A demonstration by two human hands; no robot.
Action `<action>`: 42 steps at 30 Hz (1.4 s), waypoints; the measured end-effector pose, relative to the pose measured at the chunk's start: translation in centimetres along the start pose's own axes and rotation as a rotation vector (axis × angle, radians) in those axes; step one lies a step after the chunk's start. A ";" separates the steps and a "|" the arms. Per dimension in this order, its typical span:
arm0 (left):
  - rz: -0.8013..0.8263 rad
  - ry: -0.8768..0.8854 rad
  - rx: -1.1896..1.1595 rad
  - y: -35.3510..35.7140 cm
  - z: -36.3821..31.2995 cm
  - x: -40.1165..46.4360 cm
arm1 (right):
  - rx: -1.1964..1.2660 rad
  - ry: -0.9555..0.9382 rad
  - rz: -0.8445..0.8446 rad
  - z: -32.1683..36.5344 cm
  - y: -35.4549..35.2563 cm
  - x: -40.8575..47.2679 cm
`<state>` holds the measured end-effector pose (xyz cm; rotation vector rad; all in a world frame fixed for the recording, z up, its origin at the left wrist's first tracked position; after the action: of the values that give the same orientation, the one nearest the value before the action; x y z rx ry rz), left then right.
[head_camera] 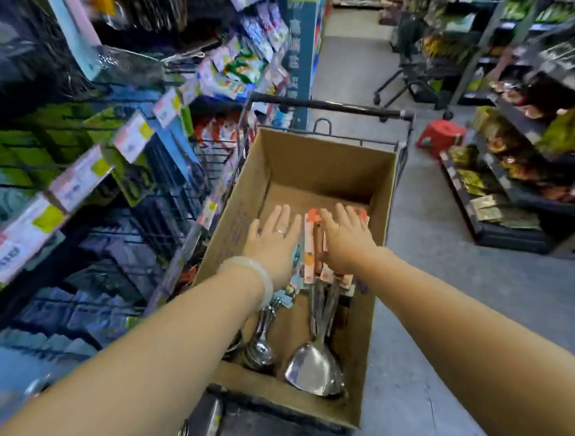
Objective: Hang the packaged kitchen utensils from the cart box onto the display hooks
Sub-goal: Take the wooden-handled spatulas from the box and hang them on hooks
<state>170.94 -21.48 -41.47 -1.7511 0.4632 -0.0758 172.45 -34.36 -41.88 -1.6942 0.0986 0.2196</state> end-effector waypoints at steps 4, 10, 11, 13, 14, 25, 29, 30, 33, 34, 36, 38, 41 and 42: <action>0.124 0.093 -0.044 4.4 1.8 3.0 | 0.113 0.122 0.110 0.2 5.2 1.4; 0.380 0.130 -0.088 11.7 3.5 4.6 | 0.390 0.304 0.391 1.8 14.1 1.9; 0.409 0.133 -0.097 12.8 3.7 4.6 | 0.435 0.351 0.421 1.9 15.4 1.8; 0.458 0.129 -0.129 14.8 4.0 4.6 | 0.531 0.463 0.454 2.0 17.8 1.7; 0.475 0.128 -0.144 15.5 4.0 4.7 | 0.582 0.516 0.450 2.0 18.9 1.9; 0.564 0.037 -0.319 18.3 5.5 5.6 | 1.098 0.884 0.304 0.2 23.0 3.0; 0.556 0.026 -0.365 17.2 5.1 6.0 | 1.237 0.797 0.271 0.7 21.3 2.8; 0.541 0.026 -0.377 16.9 5.0 6.2 | 1.264 0.764 0.248 0.8 20.3 3.0; 0.480 0.015 -0.446 16.0 4.7 6.8 | 1.294 0.653 0.135 0.8 16.5 4.3; 0.459 0.009 -0.473 15.6 4.7 6.9 | 1.292 0.609 0.101 0.8 15.3 4.7; 0.408 0.004 -0.547 14.6 4.6 7.2 | 1.326 0.535 0.047 0.8 13.1 5.7; 0.350 -0.009 -0.643 13.6 4.8 7.4 | 1.361 0.471 0.005 0.8 11.0 6.6; 0.303 -0.129 -0.845 12.8 5.7 7.4 | 1.364 0.413 -0.036 0.7 8.7 7.8; 0.295 -0.186 -0.929 12.9 6.0 7.3 | 1.352 0.398 -0.044 0.7 8.1 8.1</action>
<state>176.04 -20.55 -56.56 -2.5317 0.6731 0.5946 178.78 -34.24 -51.51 -0.3655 0.4021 -0.2098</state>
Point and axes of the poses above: each hand's wrist, its own x-axis towards the middle knuckle, its own y-axis out of the palm, z = x × y, the point moved 4 cm from there along x, towards the middle knuckle, and after that the axes turned 14 degrees about -x, right-handed, at the moved point
